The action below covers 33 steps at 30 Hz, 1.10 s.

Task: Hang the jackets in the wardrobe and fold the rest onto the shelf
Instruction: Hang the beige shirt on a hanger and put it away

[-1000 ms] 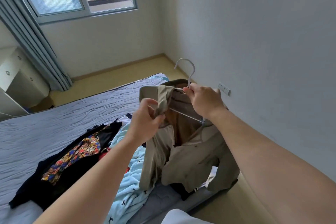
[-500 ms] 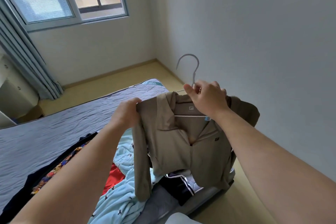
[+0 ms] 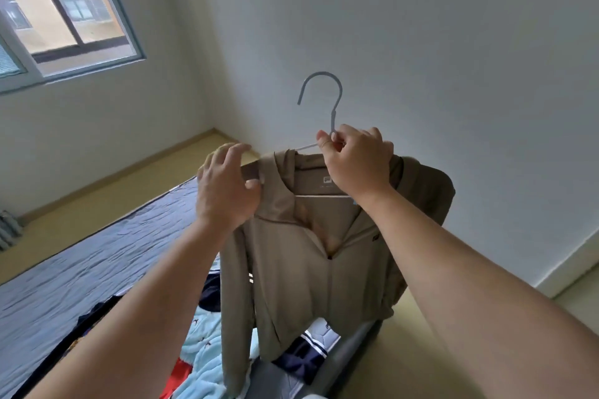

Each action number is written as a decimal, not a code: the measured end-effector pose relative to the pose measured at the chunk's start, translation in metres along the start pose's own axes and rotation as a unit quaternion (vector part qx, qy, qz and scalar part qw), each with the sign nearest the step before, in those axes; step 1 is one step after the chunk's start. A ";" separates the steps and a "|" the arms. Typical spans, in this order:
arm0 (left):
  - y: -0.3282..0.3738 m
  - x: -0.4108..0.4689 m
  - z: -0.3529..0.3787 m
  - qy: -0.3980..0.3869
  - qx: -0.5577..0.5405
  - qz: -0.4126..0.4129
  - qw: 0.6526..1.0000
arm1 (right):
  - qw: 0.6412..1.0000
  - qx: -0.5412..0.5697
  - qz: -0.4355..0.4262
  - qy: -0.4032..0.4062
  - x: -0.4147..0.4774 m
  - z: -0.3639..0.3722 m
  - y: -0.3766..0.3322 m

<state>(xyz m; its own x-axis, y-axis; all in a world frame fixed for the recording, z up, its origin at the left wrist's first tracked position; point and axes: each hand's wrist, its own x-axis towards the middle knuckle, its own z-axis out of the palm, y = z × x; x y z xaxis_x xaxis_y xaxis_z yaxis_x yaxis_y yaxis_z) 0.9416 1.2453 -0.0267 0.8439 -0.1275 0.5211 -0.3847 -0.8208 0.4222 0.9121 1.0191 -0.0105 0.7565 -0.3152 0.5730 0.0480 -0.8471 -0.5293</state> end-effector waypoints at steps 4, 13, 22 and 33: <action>0.074 0.019 0.019 -0.047 -0.134 0.178 0.974 | 0.999 -0.026 0.021 0.022 -0.001 -0.028 0.024; 0.189 0.007 0.109 -0.140 -0.080 0.295 0.942 | 0.989 -0.122 0.082 0.021 -0.057 -0.127 0.110; 0.343 -0.060 0.159 -0.198 -0.230 0.429 0.851 | 0.883 -0.304 0.356 0.037 -0.181 -0.279 0.182; 0.516 -0.171 0.162 -0.364 -0.311 0.512 0.713 | 0.774 -0.411 0.466 0.117 -0.291 -0.416 0.195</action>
<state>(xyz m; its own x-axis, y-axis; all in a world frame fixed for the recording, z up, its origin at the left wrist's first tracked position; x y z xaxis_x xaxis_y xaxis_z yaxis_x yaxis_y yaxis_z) 0.6596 0.7533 -0.0181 -0.1162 -0.9238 0.3648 -0.8386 0.2881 0.4624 0.4302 0.7677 -0.0200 0.0685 -0.9415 0.3300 -0.9526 -0.1600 -0.2587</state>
